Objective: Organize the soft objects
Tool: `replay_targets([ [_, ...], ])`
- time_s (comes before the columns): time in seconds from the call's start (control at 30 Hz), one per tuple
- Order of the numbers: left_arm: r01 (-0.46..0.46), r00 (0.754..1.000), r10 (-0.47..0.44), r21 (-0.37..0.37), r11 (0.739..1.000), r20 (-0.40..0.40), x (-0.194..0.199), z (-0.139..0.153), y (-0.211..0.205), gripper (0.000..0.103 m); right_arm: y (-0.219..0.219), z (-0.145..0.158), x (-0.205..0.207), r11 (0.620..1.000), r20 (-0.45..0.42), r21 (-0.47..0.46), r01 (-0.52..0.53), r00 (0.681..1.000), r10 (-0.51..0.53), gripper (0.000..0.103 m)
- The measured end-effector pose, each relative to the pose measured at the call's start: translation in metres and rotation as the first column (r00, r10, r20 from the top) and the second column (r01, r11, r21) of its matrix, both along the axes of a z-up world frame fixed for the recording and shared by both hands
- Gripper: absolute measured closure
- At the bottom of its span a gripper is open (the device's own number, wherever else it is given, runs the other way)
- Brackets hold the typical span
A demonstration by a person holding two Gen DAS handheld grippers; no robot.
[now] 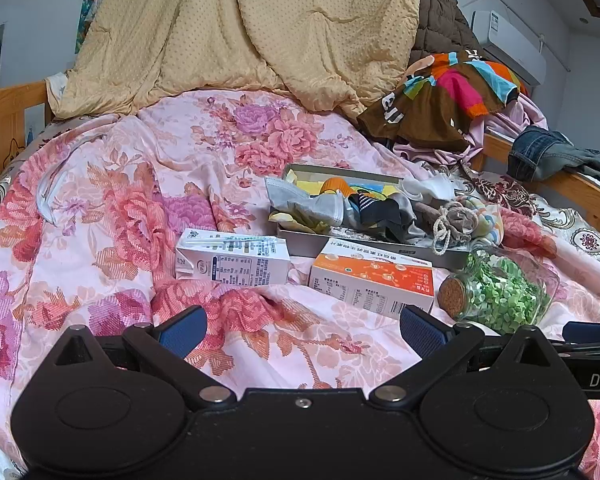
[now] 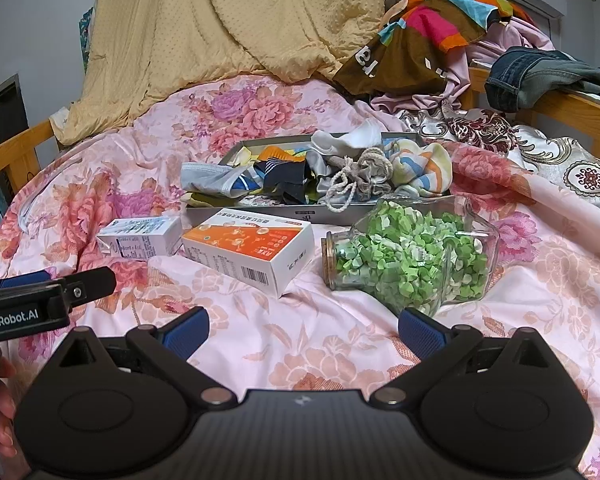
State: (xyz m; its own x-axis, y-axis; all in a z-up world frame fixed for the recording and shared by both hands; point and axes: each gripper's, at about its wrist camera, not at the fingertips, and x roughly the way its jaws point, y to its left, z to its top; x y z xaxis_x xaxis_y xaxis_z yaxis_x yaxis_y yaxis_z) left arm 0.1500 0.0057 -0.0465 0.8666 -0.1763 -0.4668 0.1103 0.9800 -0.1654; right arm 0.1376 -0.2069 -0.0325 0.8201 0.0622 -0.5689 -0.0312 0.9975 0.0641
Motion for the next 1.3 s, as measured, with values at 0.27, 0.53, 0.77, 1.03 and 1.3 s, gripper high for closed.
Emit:
replay_targets([
  [0.27,0.0,1.0,0.0,-0.001,1.0,0.0,-0.0001,-0.0002,0.0001,0.001,0.0003,-0.0006,-0.0005,1.0,-0.001,-0.001,0.0,1.0,0.0,0.0],
  [0.53,0.0,1.0,0.0,-0.001,1.0,0.0,0.0003,0.0006,0.0004,0.001,0.0004,-0.0002,0.0001,1.0,-0.002,-0.001,0.0,1.0,0.0,0.0],
  [0.77,0.001,1.0,-0.001,-0.001,1.0,-0.001,0.0003,0.0005,0.0006,0.001,0.0009,-0.0014,-0.0003,1.0,-0.004,-0.003,-0.002,1.0,0.002,0.0],
  [1.03,0.002,1.0,-0.002,-0.016,1.0,-0.004,-0.0002,-0.0011,0.0012,0.001,0.0012,-0.0029,-0.0011,1.0,-0.005,-0.003,-0.002,1.0,0.002,0.0],
  [1.3,0.012,1.0,-0.011,-0.084,0.996,0.004,-0.0044,-0.0023,0.0074,0.001,0.0015,-0.002,-0.0003,1.0,-0.006,-0.004,-0.002,1.0,0.002,0.0],
])
